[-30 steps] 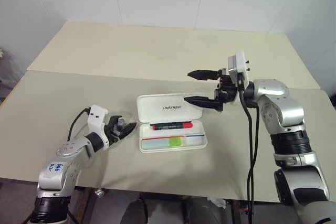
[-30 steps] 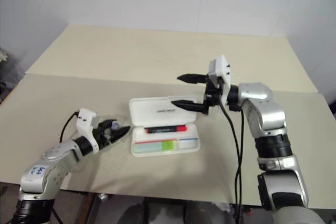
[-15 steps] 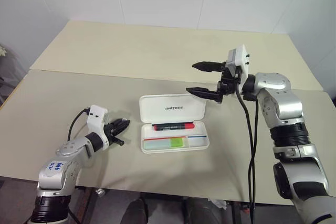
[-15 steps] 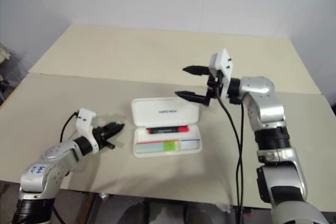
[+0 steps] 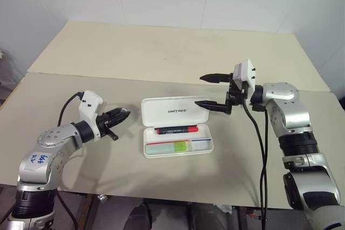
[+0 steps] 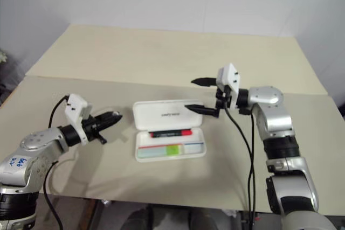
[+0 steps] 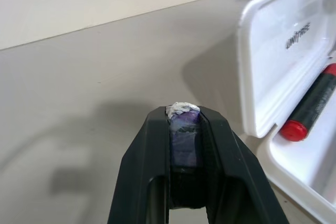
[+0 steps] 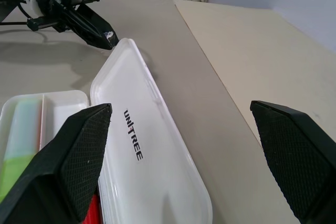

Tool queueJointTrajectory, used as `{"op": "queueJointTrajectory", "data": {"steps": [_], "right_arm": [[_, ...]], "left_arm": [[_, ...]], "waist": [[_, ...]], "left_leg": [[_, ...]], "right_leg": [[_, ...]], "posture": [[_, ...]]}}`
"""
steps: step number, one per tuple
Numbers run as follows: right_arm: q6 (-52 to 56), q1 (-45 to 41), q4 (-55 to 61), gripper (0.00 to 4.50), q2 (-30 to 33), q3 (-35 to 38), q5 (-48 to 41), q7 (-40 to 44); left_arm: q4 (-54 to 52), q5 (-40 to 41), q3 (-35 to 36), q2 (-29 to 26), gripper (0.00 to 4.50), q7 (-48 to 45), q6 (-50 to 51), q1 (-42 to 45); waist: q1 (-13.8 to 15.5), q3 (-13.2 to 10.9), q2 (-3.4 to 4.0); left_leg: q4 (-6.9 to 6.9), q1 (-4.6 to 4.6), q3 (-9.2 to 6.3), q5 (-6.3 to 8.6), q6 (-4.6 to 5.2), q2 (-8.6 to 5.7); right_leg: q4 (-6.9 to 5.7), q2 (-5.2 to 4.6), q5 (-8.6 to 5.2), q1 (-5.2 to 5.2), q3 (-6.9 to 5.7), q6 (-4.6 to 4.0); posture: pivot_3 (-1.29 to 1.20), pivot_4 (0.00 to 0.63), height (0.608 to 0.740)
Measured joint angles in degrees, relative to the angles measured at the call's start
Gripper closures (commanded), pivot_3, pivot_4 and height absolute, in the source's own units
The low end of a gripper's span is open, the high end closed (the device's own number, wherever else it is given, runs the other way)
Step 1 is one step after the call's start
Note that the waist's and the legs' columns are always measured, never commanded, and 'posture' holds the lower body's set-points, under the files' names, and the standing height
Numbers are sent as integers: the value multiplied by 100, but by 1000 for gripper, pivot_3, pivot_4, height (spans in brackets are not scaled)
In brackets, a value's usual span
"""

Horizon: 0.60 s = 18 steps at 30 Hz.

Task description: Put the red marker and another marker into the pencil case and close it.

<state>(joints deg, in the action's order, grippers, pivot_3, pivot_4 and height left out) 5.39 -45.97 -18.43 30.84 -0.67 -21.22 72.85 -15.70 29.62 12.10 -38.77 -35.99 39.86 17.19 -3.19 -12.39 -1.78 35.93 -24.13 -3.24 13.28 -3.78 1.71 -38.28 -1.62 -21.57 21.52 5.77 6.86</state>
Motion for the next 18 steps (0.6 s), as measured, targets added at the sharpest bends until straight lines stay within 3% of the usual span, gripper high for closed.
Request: {"op": "queueJointTrajectory", "data": {"steps": [7,11,18], "right_arm": [[20,188,-7,0,-158,446,-942,690],[204,441,-2,0,41,498,-1262,1380],[141,787,-42,0,590,334,-1466,1484]], "left_arm": [[-407,635,-42,-439,4105,-691,257,1178],[-409,785,-330,-453,4105,-1008,354,1618],[-376,871,-803,-246,4105,-1363,376,1957]], "waist": [[15,1,4],[16,0,5],[0,-1,7]], "left_leg": [[1,1,-2,-1,-1,-2],[0,-1,-2,-1,-1,-4],[6,2,3,-1,-2,-5]], "right_leg": [[8,-5,4,-10,-3,-1],[11,0,4,-9,-4,-1],[5,9,4,-9,3,-1]], "posture": [[0,150,740],[0,150,740],[0,150,740]]}}
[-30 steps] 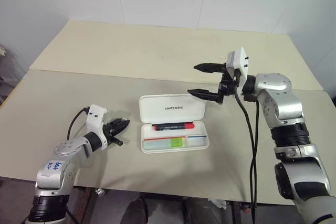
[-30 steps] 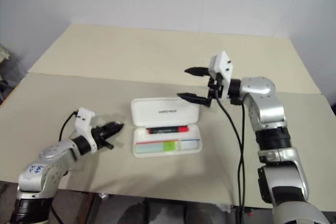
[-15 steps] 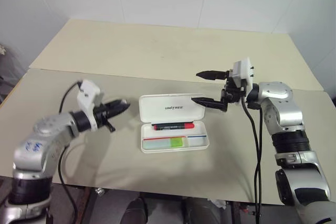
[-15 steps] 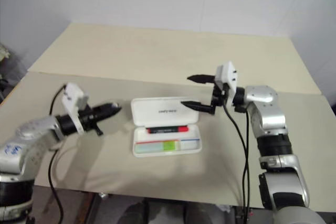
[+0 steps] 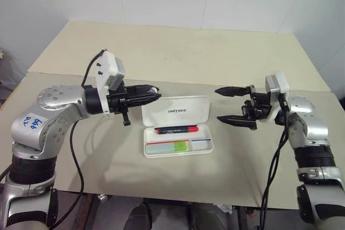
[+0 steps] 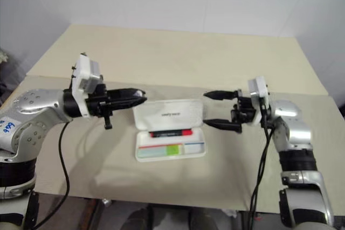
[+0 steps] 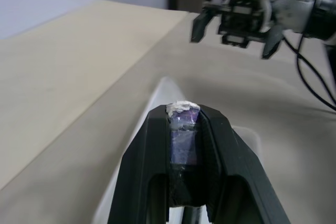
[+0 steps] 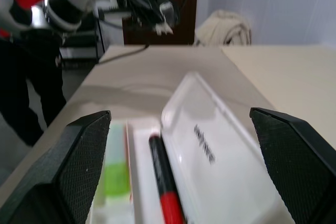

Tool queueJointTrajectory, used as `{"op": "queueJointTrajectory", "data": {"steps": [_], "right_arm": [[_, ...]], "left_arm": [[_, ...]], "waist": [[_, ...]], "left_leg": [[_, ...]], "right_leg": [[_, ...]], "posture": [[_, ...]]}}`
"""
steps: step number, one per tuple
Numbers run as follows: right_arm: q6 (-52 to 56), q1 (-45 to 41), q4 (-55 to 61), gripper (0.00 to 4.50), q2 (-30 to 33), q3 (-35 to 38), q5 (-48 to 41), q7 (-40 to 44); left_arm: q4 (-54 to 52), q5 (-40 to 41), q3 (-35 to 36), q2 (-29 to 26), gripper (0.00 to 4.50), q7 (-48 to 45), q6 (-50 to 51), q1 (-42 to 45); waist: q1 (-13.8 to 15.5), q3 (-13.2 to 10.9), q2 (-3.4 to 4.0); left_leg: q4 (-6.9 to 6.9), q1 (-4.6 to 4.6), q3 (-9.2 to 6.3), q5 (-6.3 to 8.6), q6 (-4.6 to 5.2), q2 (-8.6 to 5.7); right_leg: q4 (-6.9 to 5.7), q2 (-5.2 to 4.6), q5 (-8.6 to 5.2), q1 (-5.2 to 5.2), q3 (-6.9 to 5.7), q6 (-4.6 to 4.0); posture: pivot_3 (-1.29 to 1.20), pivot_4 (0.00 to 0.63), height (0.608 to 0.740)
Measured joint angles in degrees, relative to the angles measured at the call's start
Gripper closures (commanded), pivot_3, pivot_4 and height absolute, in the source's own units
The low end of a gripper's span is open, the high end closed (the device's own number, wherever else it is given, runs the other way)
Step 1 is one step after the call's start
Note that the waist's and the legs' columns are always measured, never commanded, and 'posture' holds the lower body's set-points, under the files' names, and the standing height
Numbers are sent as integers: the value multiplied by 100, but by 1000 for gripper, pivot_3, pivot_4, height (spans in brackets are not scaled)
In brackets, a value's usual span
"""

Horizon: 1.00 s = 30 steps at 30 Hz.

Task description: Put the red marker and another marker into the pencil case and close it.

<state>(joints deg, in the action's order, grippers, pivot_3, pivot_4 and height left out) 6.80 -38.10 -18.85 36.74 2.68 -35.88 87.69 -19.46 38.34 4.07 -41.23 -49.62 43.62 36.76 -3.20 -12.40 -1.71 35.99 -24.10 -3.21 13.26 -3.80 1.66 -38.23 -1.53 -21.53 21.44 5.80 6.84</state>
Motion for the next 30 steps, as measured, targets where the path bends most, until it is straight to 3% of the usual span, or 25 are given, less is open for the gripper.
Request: {"op": "queueJointTrajectory", "data": {"steps": [5,13,22,30], "right_arm": [[-265,131,-252,0,410,-222,-171,19],[-1604,378,-1147,0,973,-972,-386,99],[-2073,459,-1480,0,1005,-1117,-431,120],[-2150,573,-1501,0,989,-1070,-419,126]], "left_arm": [[52,-54,-621,434,4105,-146,-16,33],[787,-530,-1504,1265,4105,-252,-306,146],[1822,-1463,-2198,1965,4105,-180,-654,632],[2123,-1860,-2557,2509,4105,-185,-721,656]], "waist": [[18,0,0],[36,0,0],[64,0,1],[161,0,1]], "left_leg": [[8,-2,2,0,1,0],[16,1,8,0,5,-4],[22,4,8,-1,4,-4],[30,3,10,-1,5,-3]], "right_leg": [[-1,-2,1,-1,5,2],[9,-1,6,-11,11,11],[8,1,6,-14,13,12],[6,0,7,-15,16,12]], "posture": [[0,150,740],[0,150,740],[0,150,740],[0,150,740]]}}
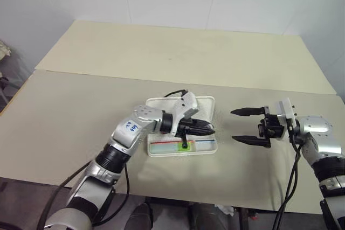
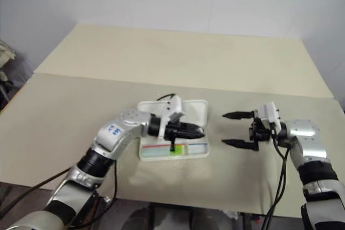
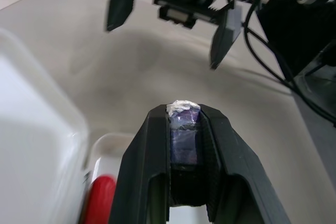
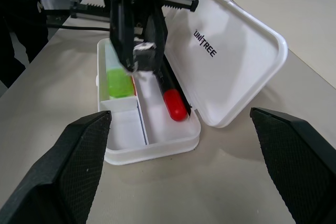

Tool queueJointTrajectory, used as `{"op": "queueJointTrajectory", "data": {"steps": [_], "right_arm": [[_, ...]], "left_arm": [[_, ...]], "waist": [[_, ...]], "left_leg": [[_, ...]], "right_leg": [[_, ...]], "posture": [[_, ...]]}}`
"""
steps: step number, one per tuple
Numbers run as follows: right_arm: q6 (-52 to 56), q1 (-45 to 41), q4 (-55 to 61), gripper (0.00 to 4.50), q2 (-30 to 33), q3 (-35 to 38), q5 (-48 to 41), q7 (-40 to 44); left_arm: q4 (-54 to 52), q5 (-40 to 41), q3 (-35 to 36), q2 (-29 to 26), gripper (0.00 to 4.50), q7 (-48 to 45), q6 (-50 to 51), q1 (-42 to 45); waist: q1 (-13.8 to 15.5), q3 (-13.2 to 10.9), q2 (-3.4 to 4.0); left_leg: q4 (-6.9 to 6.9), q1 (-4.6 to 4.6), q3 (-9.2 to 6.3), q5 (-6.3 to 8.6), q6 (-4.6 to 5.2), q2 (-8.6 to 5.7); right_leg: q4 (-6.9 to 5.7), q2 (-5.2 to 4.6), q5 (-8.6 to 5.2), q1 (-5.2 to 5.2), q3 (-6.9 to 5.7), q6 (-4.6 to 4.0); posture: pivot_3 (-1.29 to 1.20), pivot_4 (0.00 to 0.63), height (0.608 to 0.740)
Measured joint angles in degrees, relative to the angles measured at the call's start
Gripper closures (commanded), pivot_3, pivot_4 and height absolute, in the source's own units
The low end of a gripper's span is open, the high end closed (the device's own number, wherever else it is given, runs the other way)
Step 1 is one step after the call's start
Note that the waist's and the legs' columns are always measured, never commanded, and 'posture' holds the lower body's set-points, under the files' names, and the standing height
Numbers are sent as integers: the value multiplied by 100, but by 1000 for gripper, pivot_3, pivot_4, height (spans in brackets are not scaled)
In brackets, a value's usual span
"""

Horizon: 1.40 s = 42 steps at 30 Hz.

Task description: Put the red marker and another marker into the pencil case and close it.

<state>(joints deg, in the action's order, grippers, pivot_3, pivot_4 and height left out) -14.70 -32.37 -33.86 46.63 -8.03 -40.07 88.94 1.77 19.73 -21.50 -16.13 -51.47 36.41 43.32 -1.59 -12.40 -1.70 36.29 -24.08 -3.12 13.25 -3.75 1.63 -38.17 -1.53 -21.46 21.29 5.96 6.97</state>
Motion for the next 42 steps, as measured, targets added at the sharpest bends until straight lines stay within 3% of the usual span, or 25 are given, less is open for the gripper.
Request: {"op": "queueJointTrajectory", "data": {"steps": [15,28,42], "right_arm": [[-6,43,-4,0,-192,329,249,2],[2,40,-37,0,-320,610,521,3],[120,19,-46,0,-421,835,594,2]], "left_arm": [[-151,-237,-213,121,4105,72,251,-202],[-326,-327,-208,47,32,155,423,-309],[-1083,-339,367,-71,32,384,208,-306]], "waist": [[-1,1,1],[-2,2,3],[-3,2,3]], "left_leg": [[13,2,-1,-1,1,-1],[17,4,-1,-1,2,-2],[18,10,-1,-1,2,0]], "right_leg": [[-12,0,1,-5,1,2],[-14,0,2,-8,1,3],[-14,0,2,-16,1,4]], "posture": [[0,150,740],[0,150,740],[0,150,740]]}}
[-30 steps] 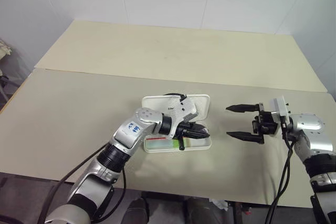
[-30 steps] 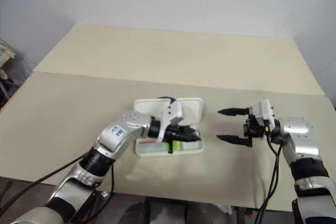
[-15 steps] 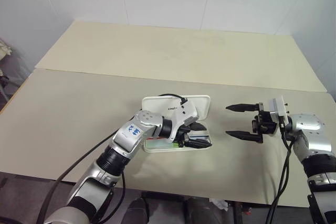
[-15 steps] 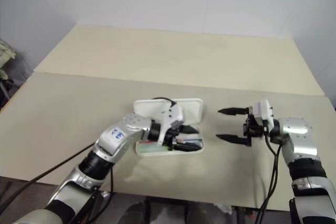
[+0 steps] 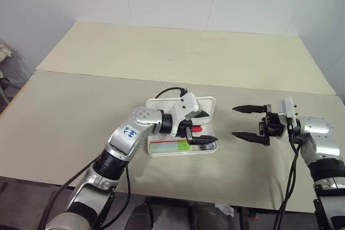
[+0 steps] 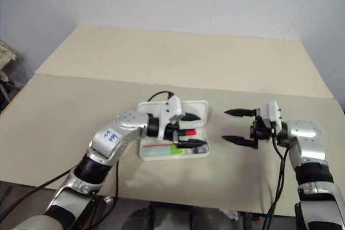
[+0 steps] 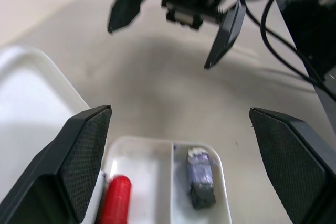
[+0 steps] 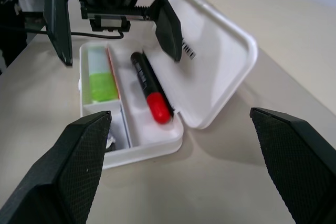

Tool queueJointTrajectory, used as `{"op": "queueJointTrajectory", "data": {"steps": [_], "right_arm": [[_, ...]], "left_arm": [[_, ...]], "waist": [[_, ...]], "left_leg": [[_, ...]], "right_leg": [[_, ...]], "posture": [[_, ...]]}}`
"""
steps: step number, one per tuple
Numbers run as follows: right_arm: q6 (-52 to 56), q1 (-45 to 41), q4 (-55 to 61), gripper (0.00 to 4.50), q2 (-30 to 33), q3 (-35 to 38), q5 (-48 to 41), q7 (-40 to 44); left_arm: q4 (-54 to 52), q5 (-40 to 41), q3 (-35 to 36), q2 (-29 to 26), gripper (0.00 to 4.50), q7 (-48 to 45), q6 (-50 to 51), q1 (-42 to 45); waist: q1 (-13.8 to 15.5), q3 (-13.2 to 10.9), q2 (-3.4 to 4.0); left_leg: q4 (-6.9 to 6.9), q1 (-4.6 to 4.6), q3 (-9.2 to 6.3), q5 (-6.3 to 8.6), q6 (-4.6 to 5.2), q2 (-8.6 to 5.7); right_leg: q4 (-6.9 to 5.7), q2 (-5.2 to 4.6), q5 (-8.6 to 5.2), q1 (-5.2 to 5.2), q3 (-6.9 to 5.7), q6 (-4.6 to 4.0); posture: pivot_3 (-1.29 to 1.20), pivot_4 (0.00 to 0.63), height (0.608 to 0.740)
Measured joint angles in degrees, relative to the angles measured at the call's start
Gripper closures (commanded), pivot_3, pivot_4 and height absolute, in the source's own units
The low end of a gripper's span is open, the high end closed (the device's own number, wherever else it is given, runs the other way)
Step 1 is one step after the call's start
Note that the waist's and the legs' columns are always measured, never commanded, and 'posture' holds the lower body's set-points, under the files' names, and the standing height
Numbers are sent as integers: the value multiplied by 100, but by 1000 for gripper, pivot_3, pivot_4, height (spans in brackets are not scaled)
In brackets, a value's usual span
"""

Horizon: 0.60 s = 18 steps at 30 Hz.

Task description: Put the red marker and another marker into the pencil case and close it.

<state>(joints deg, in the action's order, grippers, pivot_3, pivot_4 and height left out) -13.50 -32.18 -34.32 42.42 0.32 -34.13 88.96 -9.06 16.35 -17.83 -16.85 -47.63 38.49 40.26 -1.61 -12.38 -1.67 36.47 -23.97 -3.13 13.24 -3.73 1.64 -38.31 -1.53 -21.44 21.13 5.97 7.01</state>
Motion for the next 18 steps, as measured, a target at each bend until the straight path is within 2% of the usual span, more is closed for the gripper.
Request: {"op": "queueJointTrajectory", "data": {"steps": [4,6,12,15,18], "right_arm": [[57,-46,-33,0,-6,24,-17,0],[83,-106,-129,0,-15,26,-9,0],[81,-317,-362,0,-62,32,47,0],[72,-352,-462,0,-71,31,94,0],[34,-439,-600,0,-94,29,110,0]], "left_arm": [[-1019,483,729,-188,32,51,94,-1],[-1220,646,948,-261,32,104,192,-10],[-1633,1112,1653,-608,32,426,536,-42],[-1646,1135,1996,-1019,543,501,550,-58],[-1627,1147,2246,-1324,1526,503,478,-188]], "waist": [[-15,0,1],[-12,-2,3],[-27,-2,4],[-29,-2,4],[-30,-2,4]], "left_leg": [[-10,23,4,0,0,2],[-29,75,8,1,1,-3],[-30,81,8,3,5,0],[-35,79,9,3,4,1],[-36,79,15,4,5,3]], "right_leg": [[7,1,0,-19,2,0],[33,1,0,-73,3,0],[39,2,4,-81,6,8],[42,4,4,-77,7,8],[46,0,4,-76,11,8]], "posture": [[0,150,740],[0,150,740],[0,150,740],[0,150,740],[0,150,740]]}}
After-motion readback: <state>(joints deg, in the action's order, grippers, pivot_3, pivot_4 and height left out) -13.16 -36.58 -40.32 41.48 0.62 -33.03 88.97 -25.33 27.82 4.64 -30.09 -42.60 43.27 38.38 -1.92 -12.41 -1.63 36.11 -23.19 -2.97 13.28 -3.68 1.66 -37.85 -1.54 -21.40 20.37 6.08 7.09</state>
